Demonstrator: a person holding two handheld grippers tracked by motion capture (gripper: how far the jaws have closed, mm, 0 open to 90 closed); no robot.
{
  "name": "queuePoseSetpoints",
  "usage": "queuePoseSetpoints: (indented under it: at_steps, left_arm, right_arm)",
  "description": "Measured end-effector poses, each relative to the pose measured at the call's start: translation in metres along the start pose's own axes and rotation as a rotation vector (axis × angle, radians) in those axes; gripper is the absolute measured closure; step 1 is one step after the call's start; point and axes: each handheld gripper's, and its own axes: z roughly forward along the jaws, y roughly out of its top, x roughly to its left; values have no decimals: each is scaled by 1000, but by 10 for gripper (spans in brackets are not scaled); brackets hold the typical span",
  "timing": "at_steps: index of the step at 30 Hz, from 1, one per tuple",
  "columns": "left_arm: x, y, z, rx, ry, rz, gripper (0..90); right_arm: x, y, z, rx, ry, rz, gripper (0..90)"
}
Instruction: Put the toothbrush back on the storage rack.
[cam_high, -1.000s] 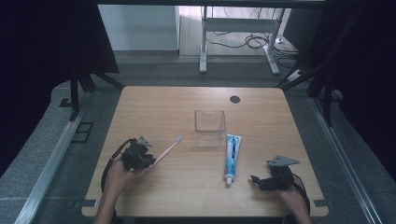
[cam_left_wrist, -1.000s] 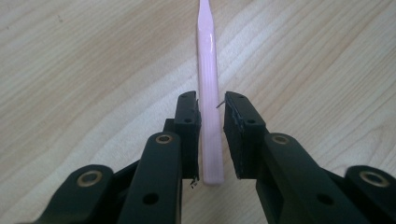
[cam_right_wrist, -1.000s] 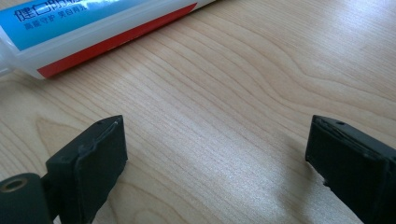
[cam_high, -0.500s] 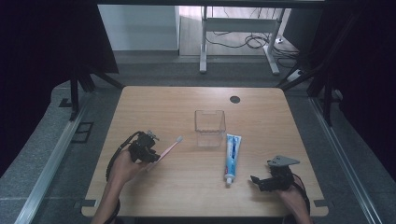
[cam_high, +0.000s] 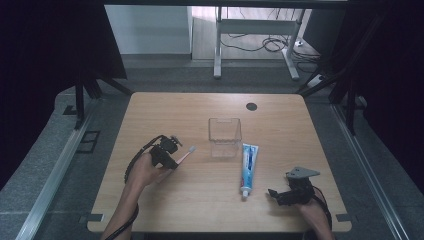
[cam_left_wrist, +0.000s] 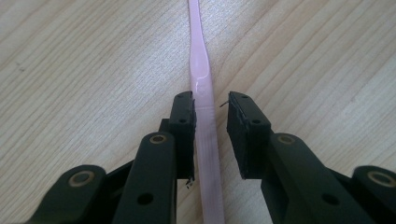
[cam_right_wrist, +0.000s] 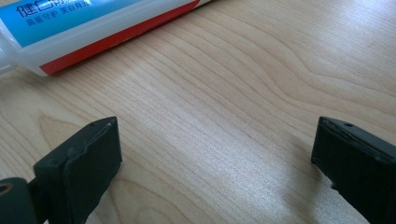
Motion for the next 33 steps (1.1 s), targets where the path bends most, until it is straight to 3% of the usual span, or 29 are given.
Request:
queuePoseSetpoints:
  at_steps: [17,33]
  left_arm:
    - [3,15,11,75,-4,-41,787]
    - [0,14,-11,-36,-31,-39,788]
  right_arm:
    - [0,0,0,4,-2,-3,17]
    - [0,0,-1,0,-6,-2,18]
